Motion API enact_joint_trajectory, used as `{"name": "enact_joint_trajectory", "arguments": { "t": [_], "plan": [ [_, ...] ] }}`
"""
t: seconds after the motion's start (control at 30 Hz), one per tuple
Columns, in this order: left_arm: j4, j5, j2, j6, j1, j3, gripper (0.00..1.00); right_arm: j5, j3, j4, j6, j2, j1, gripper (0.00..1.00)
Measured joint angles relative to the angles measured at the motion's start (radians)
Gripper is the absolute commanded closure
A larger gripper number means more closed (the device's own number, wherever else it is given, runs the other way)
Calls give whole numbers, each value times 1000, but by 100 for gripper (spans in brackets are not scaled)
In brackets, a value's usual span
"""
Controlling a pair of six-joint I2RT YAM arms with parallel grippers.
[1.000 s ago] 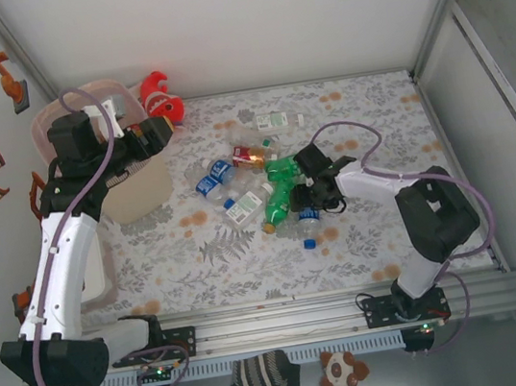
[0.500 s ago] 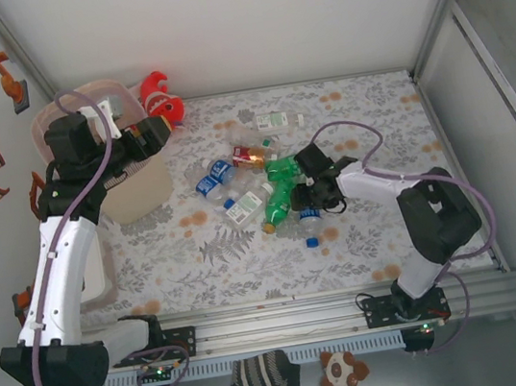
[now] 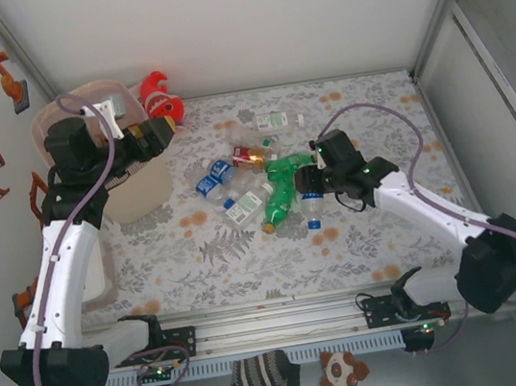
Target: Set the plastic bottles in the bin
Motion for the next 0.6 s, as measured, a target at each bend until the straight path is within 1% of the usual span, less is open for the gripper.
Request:
{"name": "enact_joint_trajectory", "arguments": {
  "t": [0.3,0.6],
  "plan": [
    [159,138,-22,17,-17,-39,24,-163,1,167,-127,-182,0,48],
    [196,294,-58,156,-113,-32,23,-369,54,322,-238,-214,6,49]
  ]
}}
